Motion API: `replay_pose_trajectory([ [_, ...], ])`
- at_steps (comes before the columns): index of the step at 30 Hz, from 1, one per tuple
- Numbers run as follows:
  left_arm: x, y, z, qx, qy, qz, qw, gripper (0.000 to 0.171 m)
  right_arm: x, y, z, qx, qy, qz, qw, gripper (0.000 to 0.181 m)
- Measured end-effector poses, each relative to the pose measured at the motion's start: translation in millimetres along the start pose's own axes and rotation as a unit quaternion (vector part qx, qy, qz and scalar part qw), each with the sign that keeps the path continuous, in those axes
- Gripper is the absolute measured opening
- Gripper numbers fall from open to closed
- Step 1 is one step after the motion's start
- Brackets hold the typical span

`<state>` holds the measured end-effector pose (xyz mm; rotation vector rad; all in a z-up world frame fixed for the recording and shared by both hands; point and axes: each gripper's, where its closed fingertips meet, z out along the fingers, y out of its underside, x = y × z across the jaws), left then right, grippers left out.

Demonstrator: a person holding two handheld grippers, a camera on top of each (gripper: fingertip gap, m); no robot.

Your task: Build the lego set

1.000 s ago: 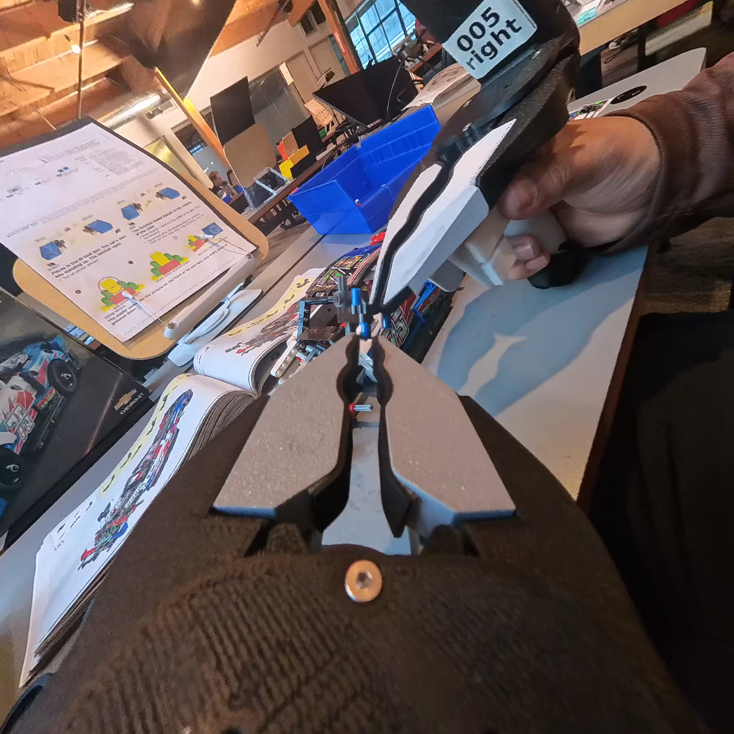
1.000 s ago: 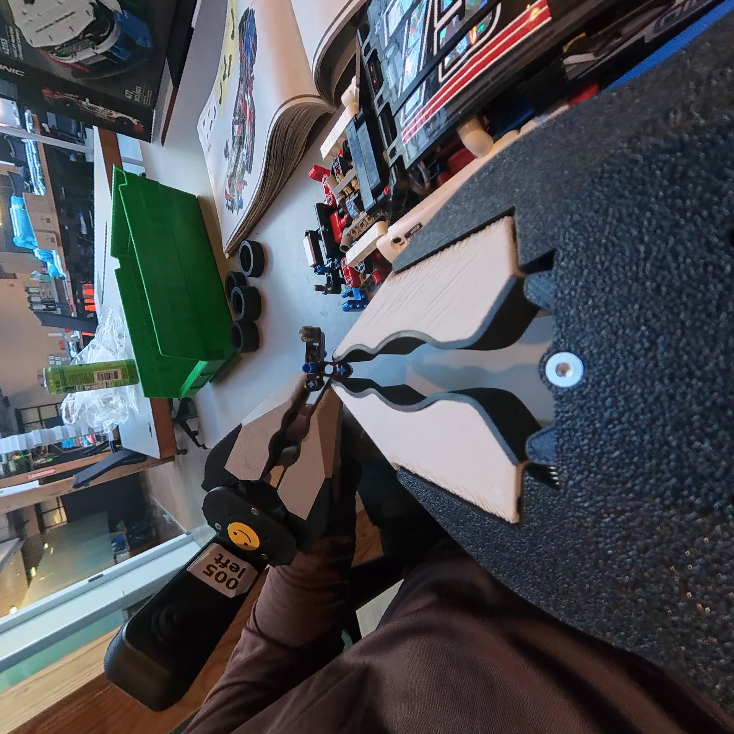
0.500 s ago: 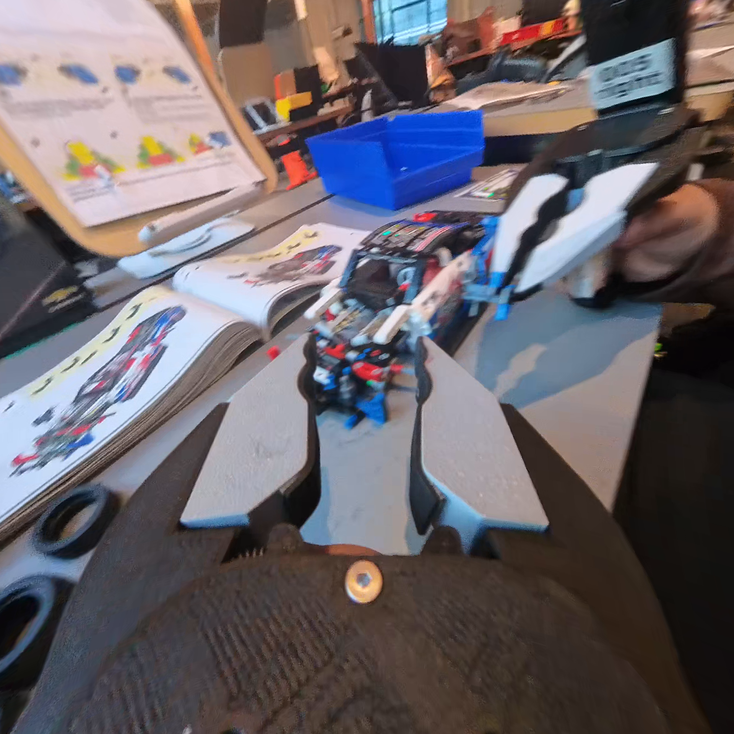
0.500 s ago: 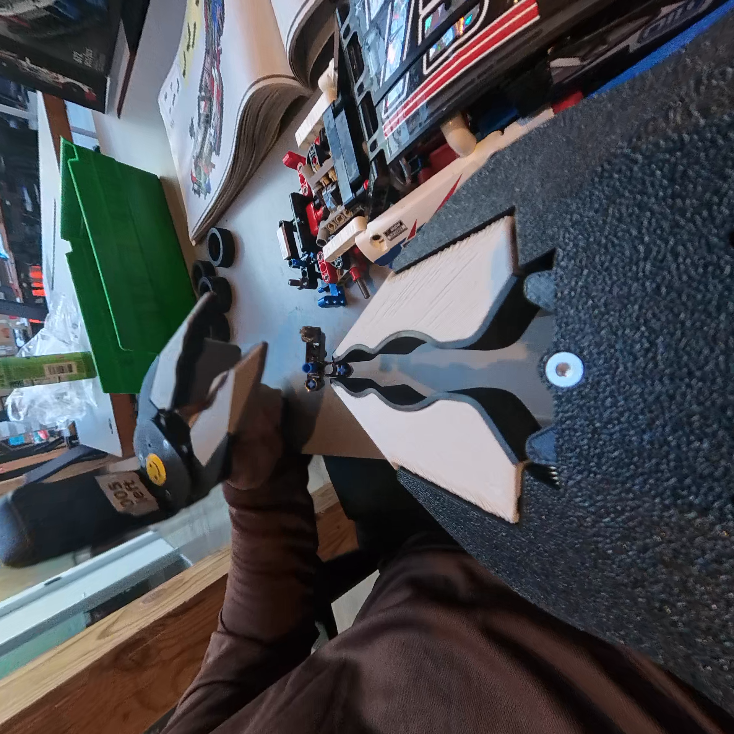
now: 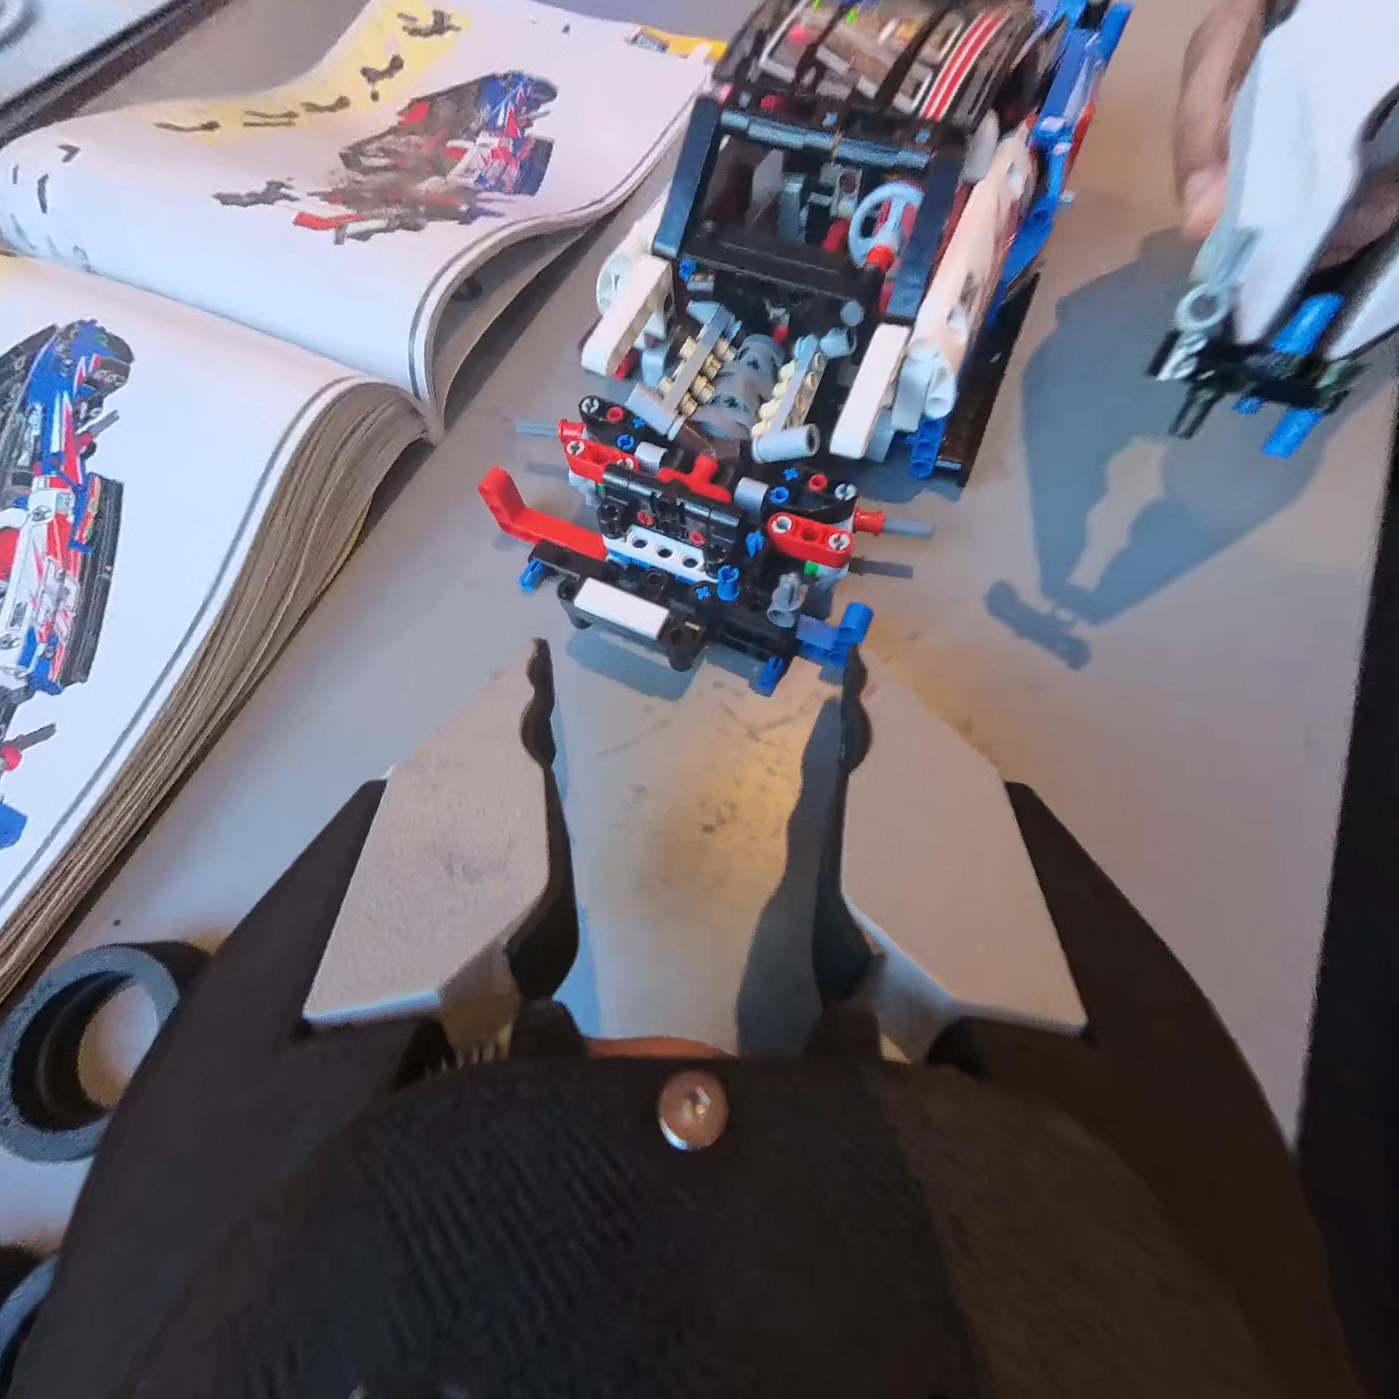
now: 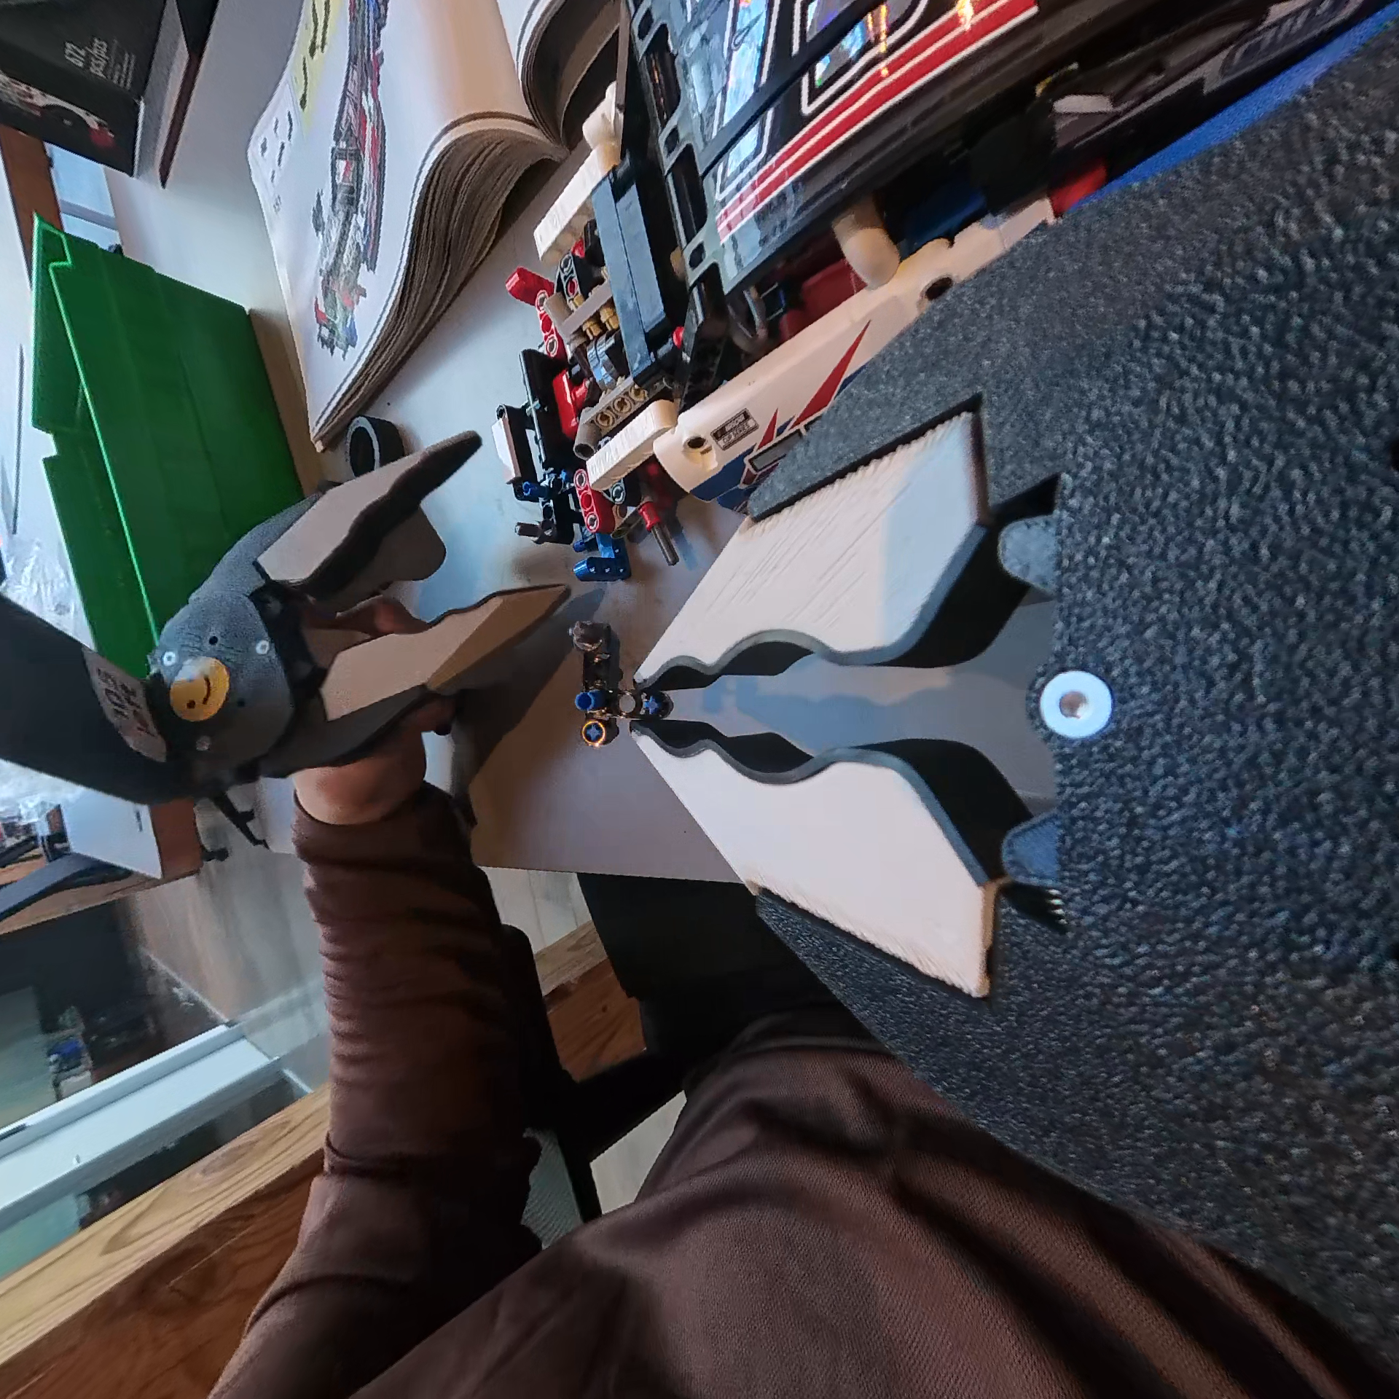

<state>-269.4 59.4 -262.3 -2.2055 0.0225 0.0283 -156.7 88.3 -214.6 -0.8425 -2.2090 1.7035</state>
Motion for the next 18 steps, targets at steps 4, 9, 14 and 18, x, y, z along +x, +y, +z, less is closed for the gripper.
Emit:
replay_pose_trajectory([
  [4, 8, -6, -9, 0.03, 0.084, -0.044, 0.995, 0.076, 0, 1, 0, -0.002, -0.005, 0.004, 1.0, 0.007],
  [9, 0, 3, -6, 0.0, 0.096, -0.023, 0.995, 0.075, 0, 1, 1, -0.004, -0.01, 0.01, 1.0, 0.007],
  [14, -4, -1, -5, 0.009, 0.12, -0.019, 0.992, 0.074, -1, 2, 2, -0.008, -0.014, 0.009, 1.0, 0.007],
  [18, 0, 2, 0, -0.011, 0.151, 0.005, 0.988, 0.076, -5, 4, 3, -0.016, -0.022, 0.002, 1.0, 0.007],
])
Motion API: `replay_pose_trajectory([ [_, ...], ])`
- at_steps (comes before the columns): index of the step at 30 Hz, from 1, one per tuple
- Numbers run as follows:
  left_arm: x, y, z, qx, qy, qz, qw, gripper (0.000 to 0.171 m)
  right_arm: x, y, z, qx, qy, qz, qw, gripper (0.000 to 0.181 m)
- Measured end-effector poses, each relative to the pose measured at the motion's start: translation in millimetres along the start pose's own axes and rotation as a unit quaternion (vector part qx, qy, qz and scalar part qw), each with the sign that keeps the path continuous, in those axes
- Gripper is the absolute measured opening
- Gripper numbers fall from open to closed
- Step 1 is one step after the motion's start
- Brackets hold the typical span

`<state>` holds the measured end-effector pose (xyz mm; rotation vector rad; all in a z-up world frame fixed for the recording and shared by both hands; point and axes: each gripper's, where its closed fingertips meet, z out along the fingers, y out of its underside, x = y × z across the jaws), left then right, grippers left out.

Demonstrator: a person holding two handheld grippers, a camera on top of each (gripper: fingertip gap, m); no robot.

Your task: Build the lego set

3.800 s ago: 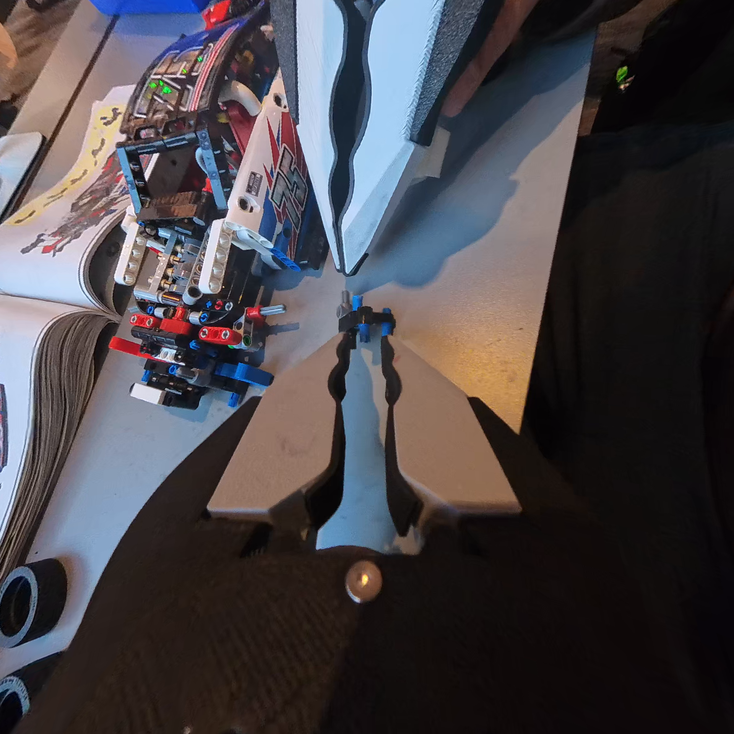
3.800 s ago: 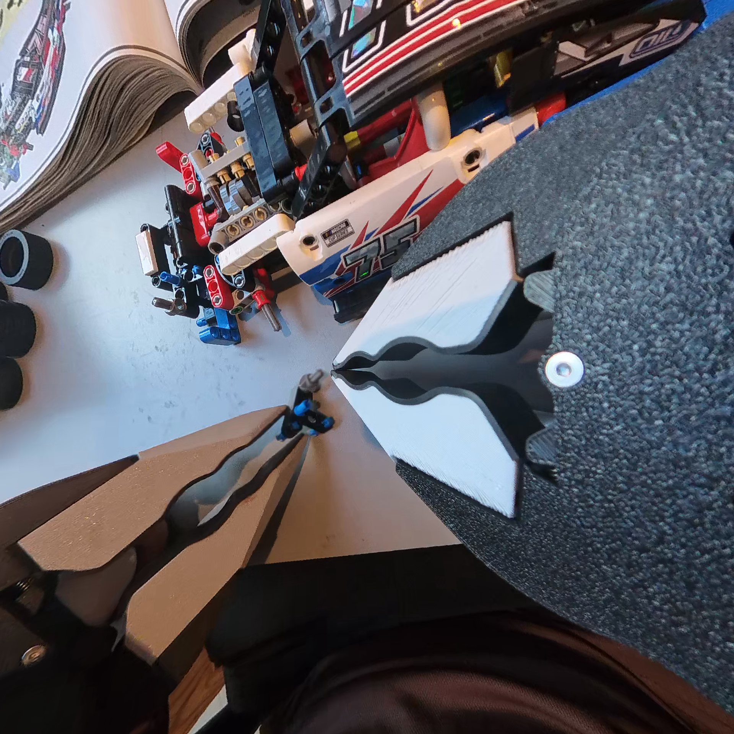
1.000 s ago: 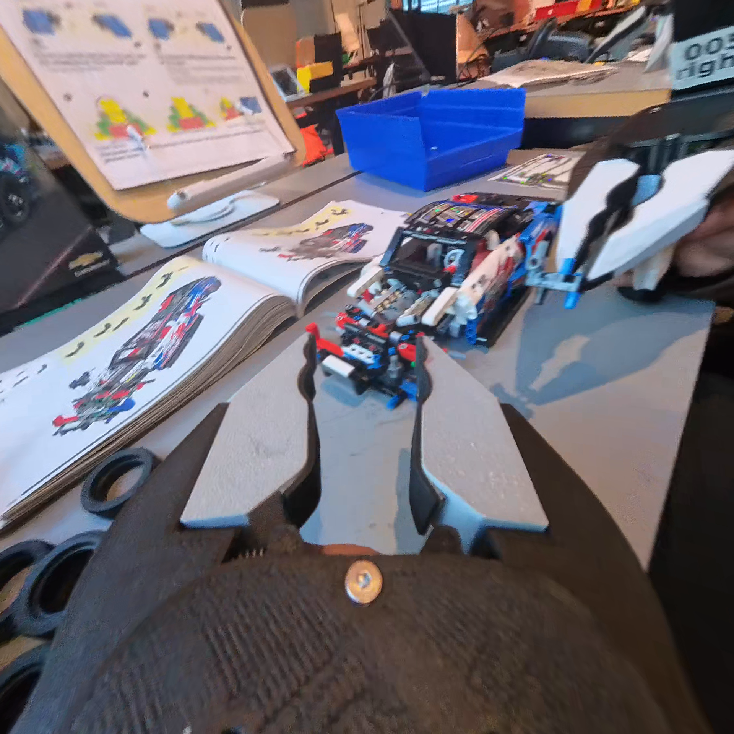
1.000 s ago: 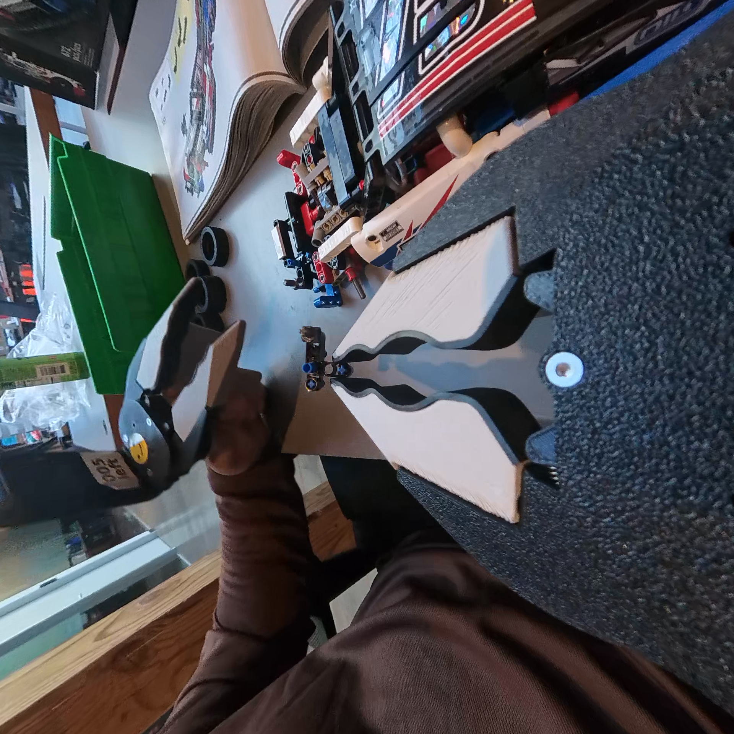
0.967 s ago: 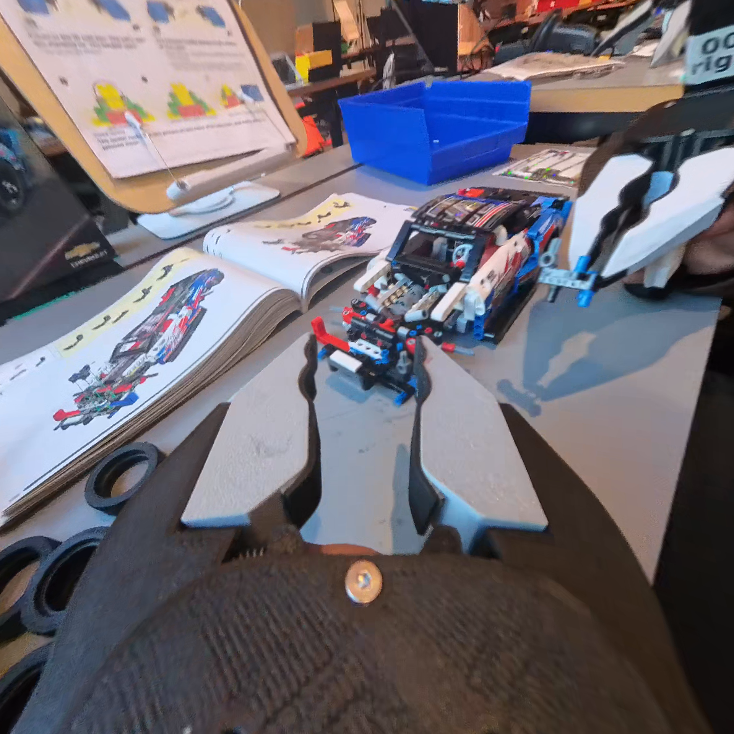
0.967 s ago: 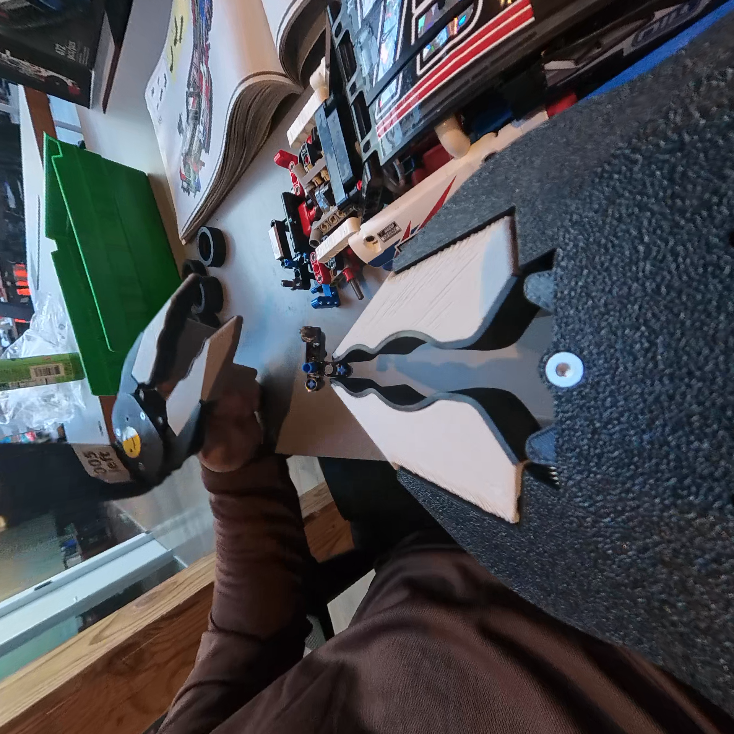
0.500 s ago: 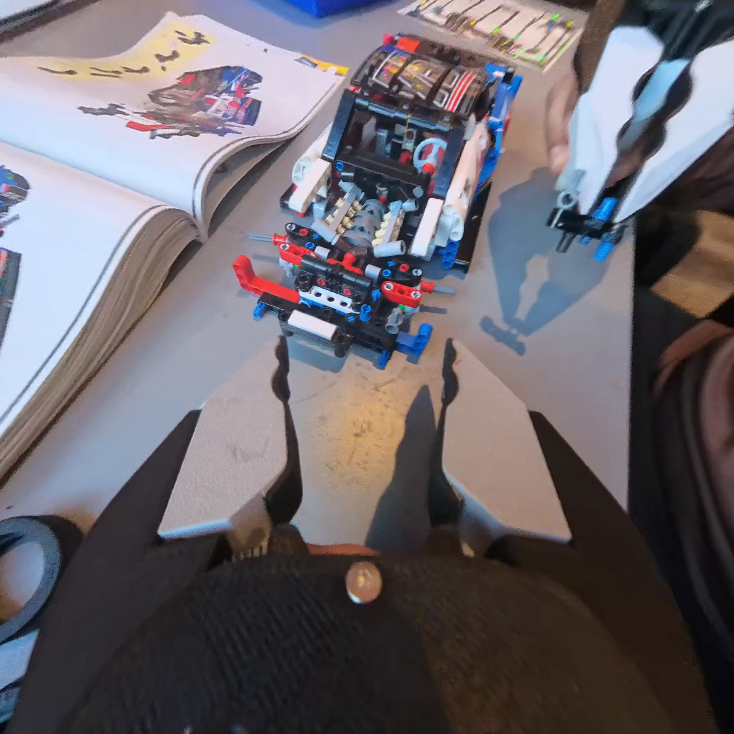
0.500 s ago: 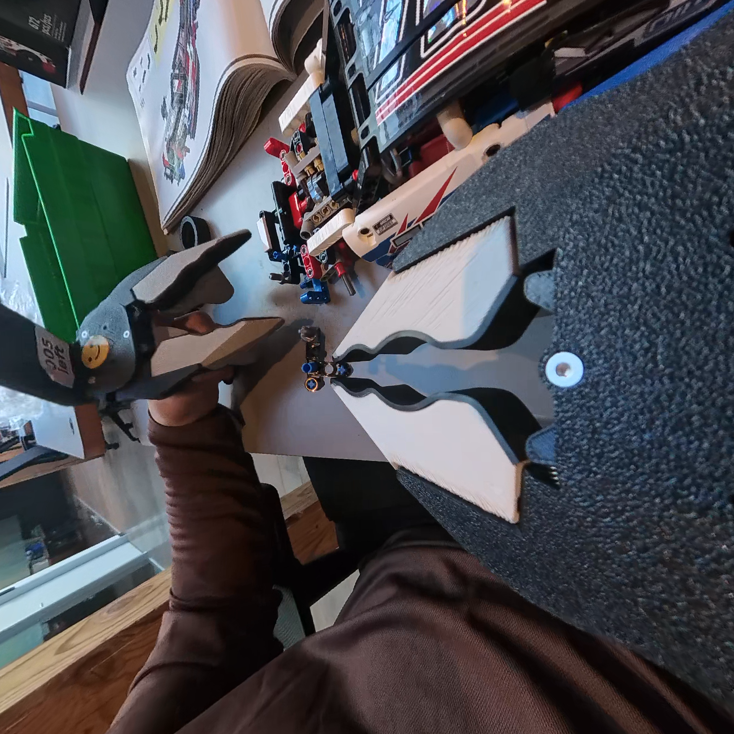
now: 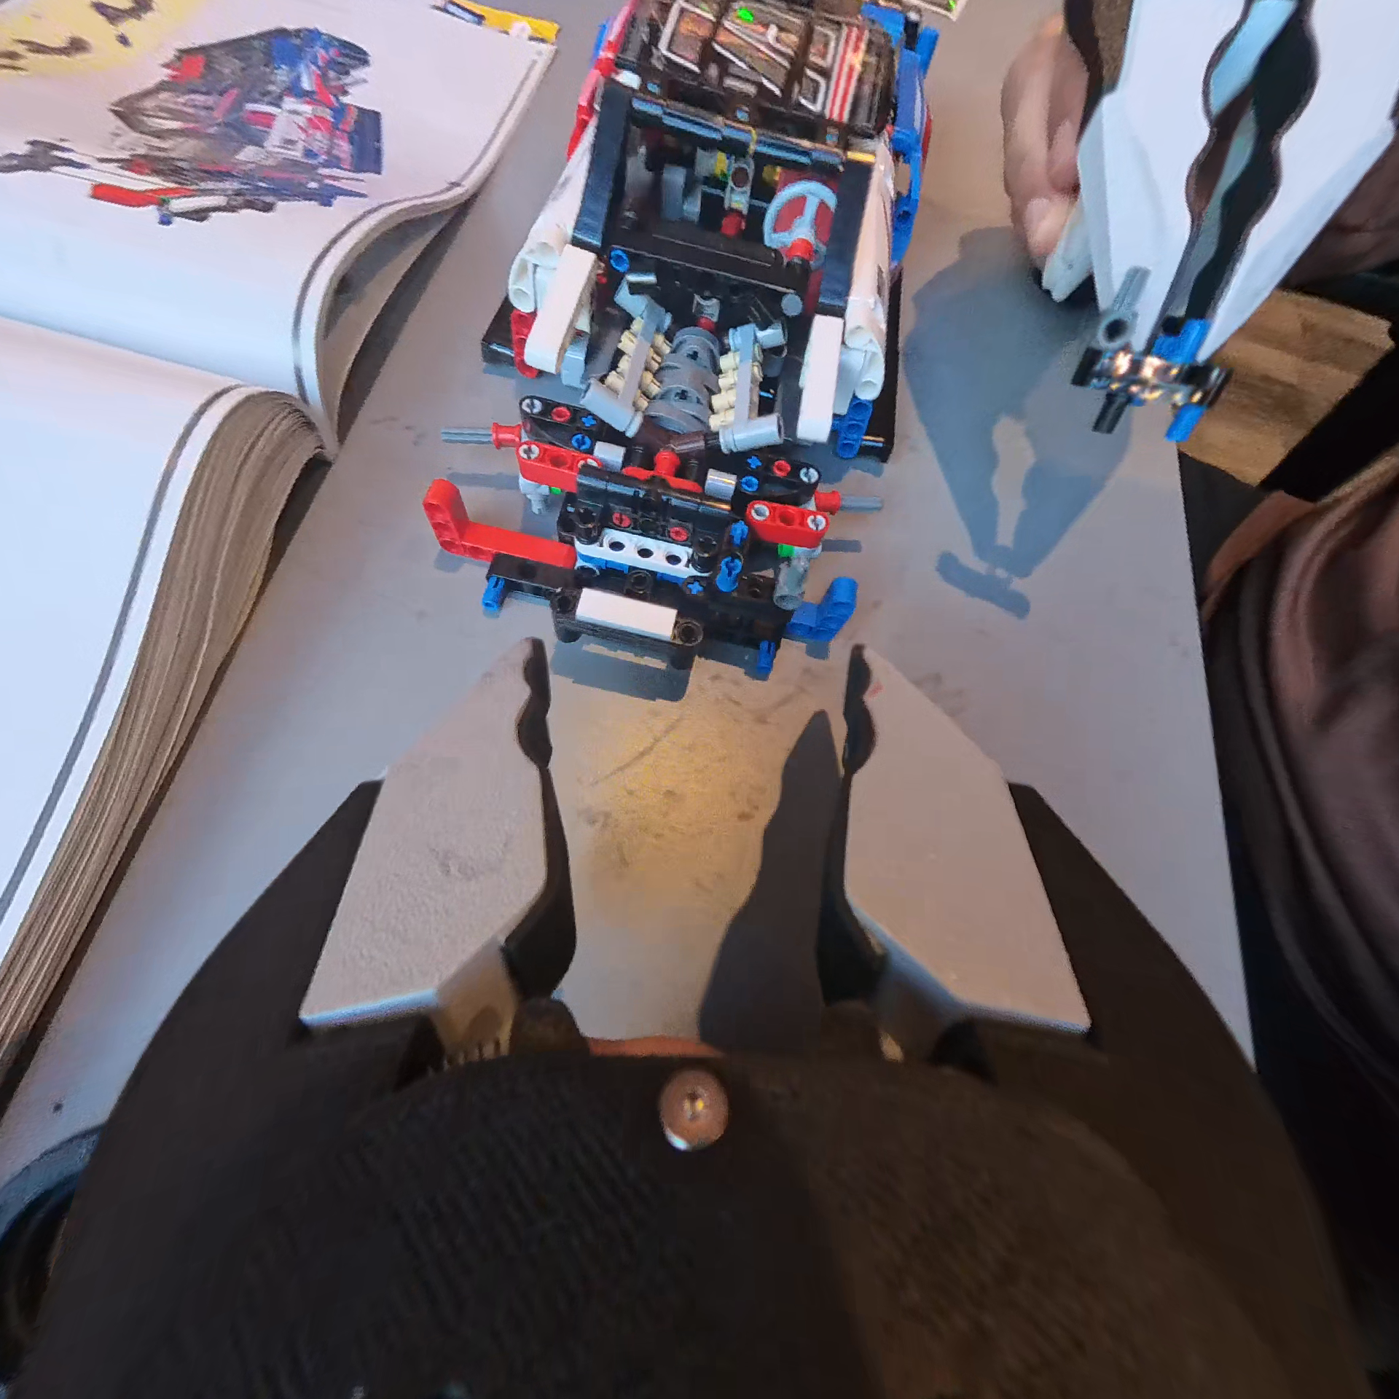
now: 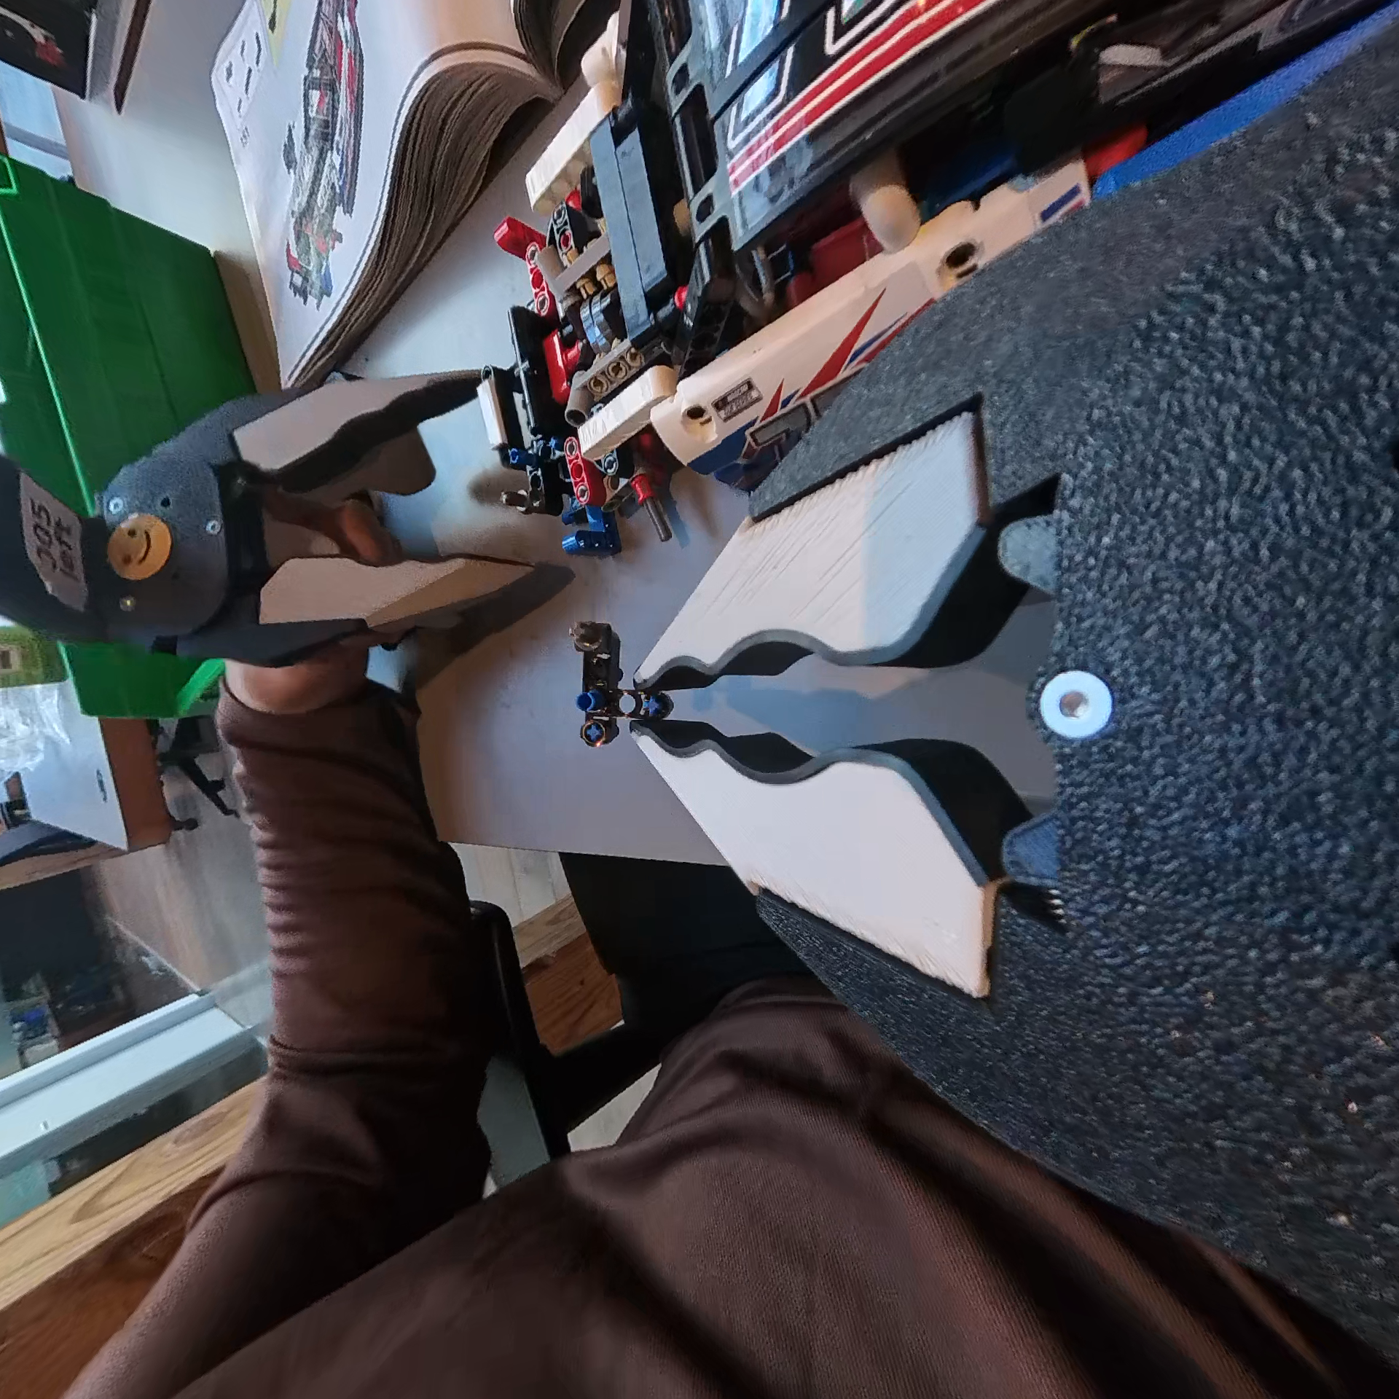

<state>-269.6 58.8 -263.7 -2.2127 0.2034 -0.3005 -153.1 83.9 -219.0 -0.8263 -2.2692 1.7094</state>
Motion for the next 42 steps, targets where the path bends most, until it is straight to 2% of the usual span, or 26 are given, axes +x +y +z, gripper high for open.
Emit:
replay_pose_trajectory([
  [3, -2, 4, 7, -0.028, 0.01, 0.009, 1.0, 0.086, -3, 2, 1, -0.008, -0.004, -0.01, 1.0, 0.007],
  [10, 6, 3, 20, -0.048, 0.017, 0.046, 0.998, 0.092, -3, 1, -2, -0.004, -0.014, 0.0, 1.0, 0.007],
  [15, 28, 5, 16, -0.042, 0.063, 0.038, 0.996, 0.081, 4, -1, -14, 0.007, -0.015, 0.017, 1.0, 0.007],
  [21, 67, 11, 14, -0.046, 0.113, 0.055, 0.991, 0.083, -14, -35, -55, 0.074, -0.057, 0.008, 0.996, 0.007],
  [25, 89, 9, 12, -0.041, 0.178, 0.044, 0.982, 0.083, -2, -59, -102, 0.145, -0.044, 0.014, 0.988, 0.006],
  [27, 92, 1, 6, -0.016, 0.206, 0.023, 0.978, 0.076, 15, -63, -121, 0.166, -0.014, 0.022, 0.986, 0.006],
  [29, 89, -14, -6, 0.043, 0.234, -0.018, 0.971, 0.063, 31, -60, -130, 0.167, 0.017, 0.031, 0.985, 0.006],
  [31, 86, -26, -19, 0.093, 0.259, -0.049, 0.96, 0.061, 41, -56, -135, 0.164, 0.035, 0.037, 0.985, 0.006],
  [33, 90, -30, -26, 0.112, 0.279, -0.046, 0.953, 0.058, 43, -56, -136, 0.173, 0.033, 0.046, 0.983, 0.006],
  [37, 96, -30, -26, 0.119, 0.265, -0.031, 0.956, 0.062, 35, -57, -129, 0.167, 0.026, 0.04, 0.985, 0.006],
  [42, 86, -39, -34, 0.174, 0.217, -0.035, 0.96, 0.059, 25, -47, -128, 0.145, 0.059, 0.029, 0.987, 0.006],
])
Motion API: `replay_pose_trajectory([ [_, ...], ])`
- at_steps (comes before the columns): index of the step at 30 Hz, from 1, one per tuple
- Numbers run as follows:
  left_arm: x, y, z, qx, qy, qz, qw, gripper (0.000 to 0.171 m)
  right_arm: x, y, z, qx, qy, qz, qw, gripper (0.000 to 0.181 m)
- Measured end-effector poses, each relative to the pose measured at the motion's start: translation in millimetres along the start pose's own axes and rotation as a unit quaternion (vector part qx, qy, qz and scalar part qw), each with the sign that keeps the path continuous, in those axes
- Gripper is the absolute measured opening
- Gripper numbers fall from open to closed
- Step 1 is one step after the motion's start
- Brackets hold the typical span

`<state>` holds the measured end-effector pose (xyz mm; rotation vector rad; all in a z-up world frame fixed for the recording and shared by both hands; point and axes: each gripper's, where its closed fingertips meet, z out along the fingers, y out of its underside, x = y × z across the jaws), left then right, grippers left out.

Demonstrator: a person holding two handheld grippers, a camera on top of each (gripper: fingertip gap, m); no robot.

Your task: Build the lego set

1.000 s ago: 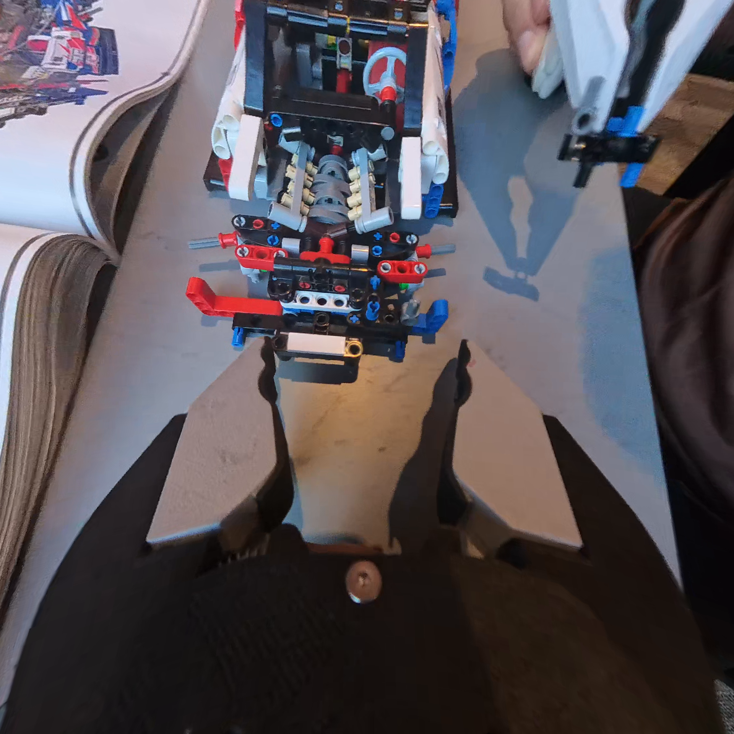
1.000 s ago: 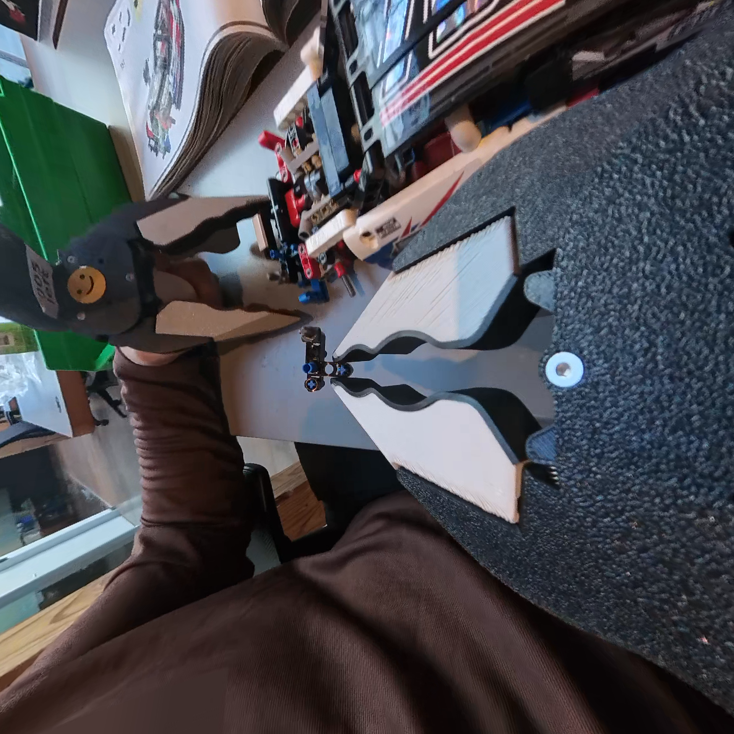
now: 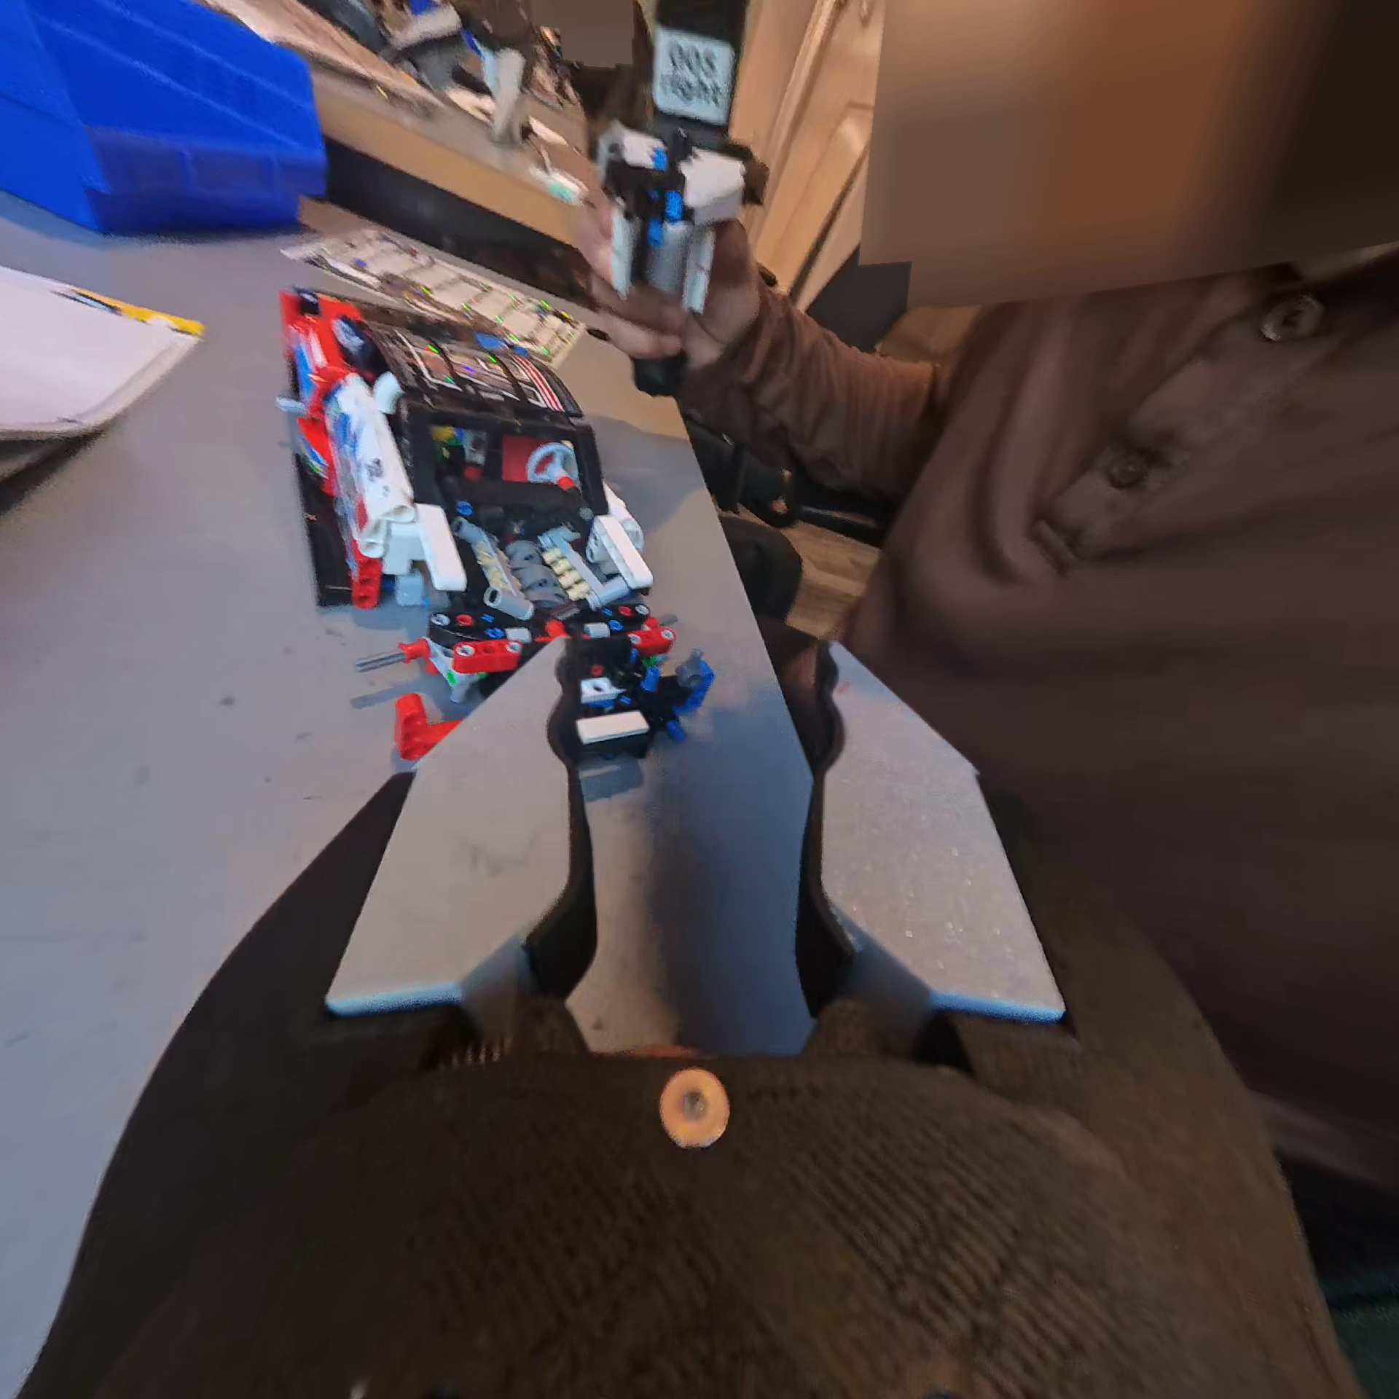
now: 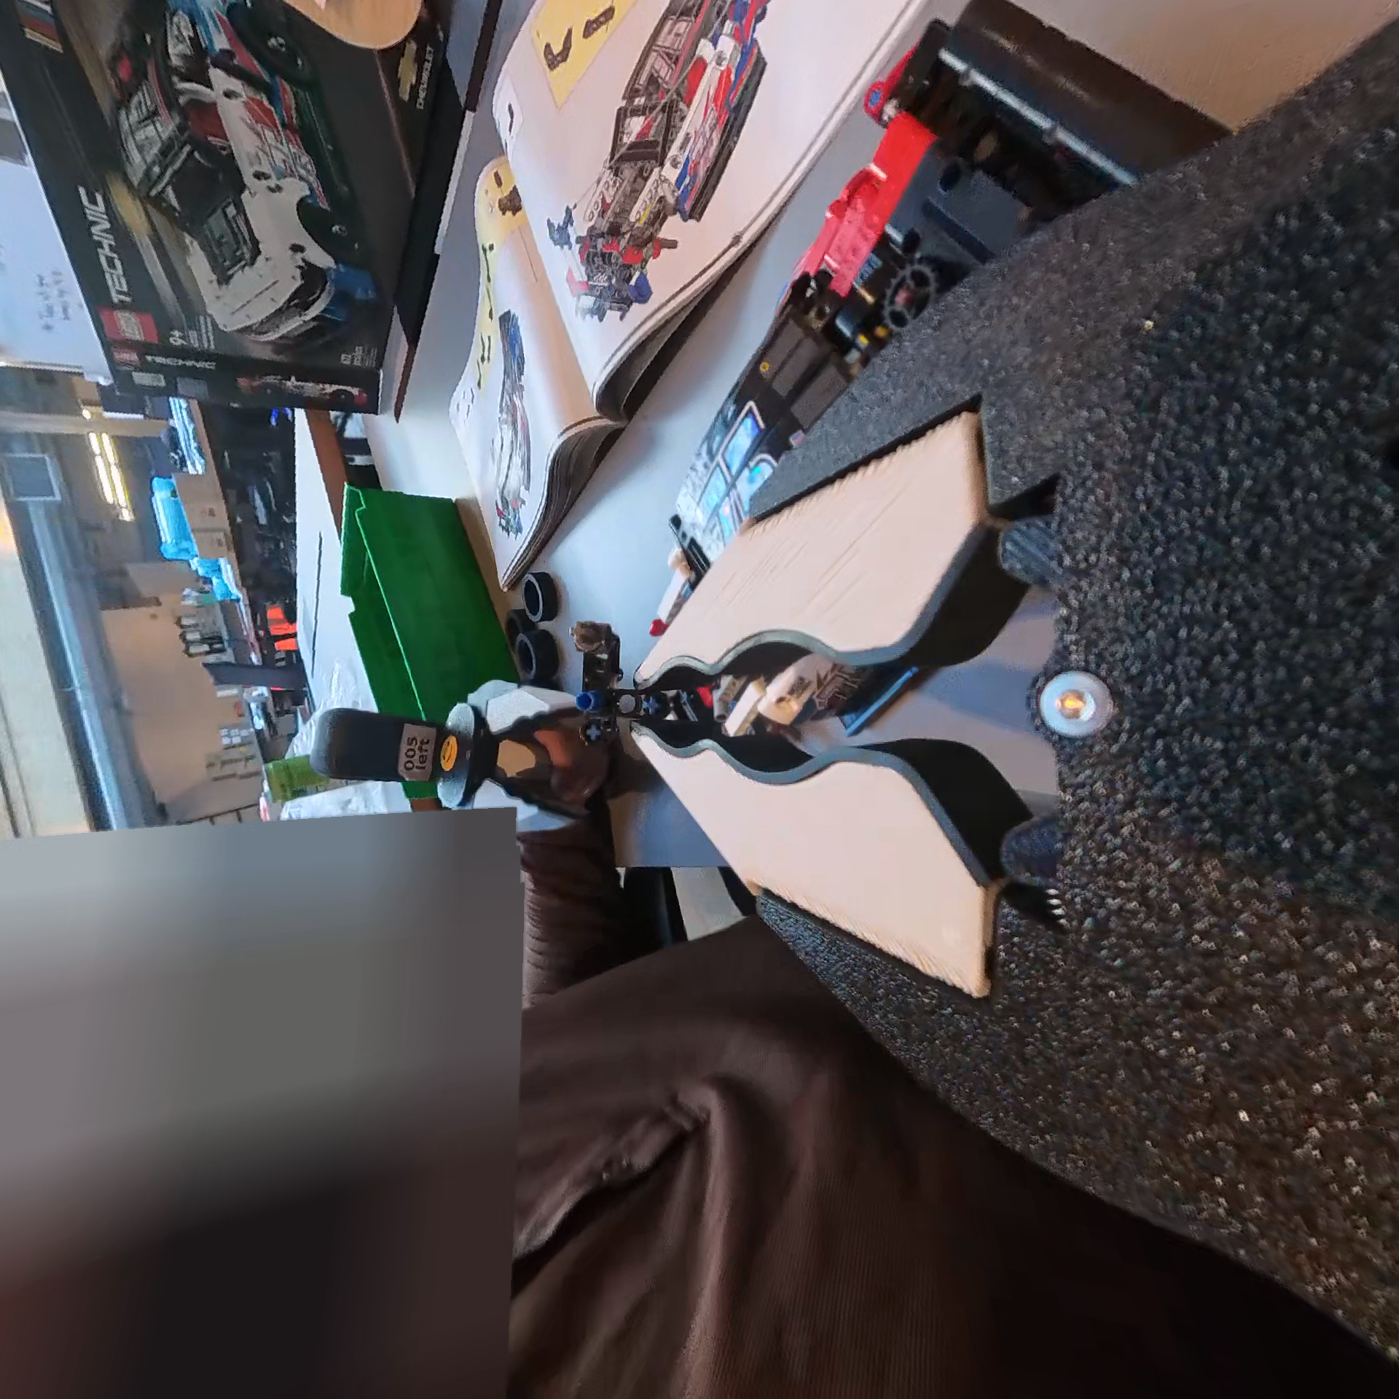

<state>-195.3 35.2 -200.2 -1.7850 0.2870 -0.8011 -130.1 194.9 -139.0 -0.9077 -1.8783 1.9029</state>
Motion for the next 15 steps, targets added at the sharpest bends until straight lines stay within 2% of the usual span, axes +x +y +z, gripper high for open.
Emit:
replay_pose_trajectory([
  [5, -3, -5, -5, 0.032, -0.047, 0.005, 0.998, 0.058, -13, 9, -8, -0.002, 0.027, -0.004, 1.0, 0.006],
  [11, -9, -9, -13, 0.057, -0.099, 0.015, 0.993, 0.059, -30, 15, -23, 0.047, 0.046, 0.031, 0.997, 0.006],
  [15, -11, -10, -14, 0.059, -0.109, 0.014, 0.992, 0.059, -31, 25, -15, 0.018, 0.057, 0.046, 0.997, 0.006],
])
